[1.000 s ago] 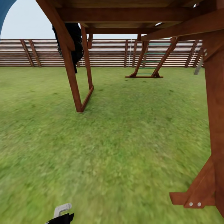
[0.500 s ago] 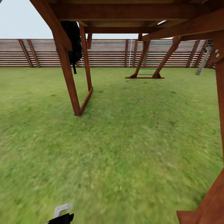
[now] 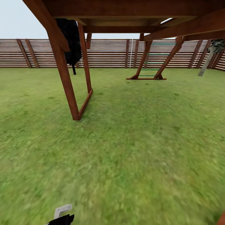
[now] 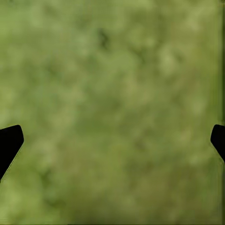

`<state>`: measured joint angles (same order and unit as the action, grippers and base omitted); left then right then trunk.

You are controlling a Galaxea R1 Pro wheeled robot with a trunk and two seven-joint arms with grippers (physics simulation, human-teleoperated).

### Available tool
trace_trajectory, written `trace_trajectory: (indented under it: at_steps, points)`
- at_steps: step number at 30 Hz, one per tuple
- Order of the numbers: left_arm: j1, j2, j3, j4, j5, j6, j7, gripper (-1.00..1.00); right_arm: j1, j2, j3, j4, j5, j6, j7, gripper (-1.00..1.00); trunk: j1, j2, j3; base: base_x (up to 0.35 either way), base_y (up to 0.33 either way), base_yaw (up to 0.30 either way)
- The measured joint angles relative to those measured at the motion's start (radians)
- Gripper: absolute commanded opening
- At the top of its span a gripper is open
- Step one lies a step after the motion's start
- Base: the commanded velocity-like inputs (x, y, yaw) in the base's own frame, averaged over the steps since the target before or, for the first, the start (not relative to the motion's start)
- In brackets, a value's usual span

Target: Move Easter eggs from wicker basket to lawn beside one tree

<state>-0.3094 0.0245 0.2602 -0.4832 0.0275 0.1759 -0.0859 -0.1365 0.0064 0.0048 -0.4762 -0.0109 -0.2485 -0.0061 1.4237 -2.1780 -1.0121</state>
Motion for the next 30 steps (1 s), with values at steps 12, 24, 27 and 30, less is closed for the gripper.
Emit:
trace_trajectory:
  at_steps: [12,24,27,30]
  points:
    - [0.000,-0.002,0.001,0.015,0.000,0.001,0.000,1.00,0.000,-0.002,0.000,0.016,0.002,0.005,-0.001,1.00,0.000,0.000,0.000,0.339,0.000,0.000]
    - [0.000,-0.002,0.000,0.035,0.000,0.001,0.000,1.00,0.000,-0.001,0.000,0.021,0.003,0.006,-0.001,1.00,0.000,0.000,0.000,0.339,0.000,0.000]
    - [0.000,-0.002,0.000,0.035,0.000,0.002,0.000,1.00,0.000,-0.003,0.000,0.021,0.003,0.007,-0.003,1.00,0.000,0.000,0.000,0.339,0.000,0.000]
    - [0.000,-0.001,0.001,0.036,0.000,0.002,0.000,1.00,0.000,-0.004,0.000,0.031,0.003,0.007,-0.003,1.00,0.000,0.000,0.000,0.339,0.000,0.000]
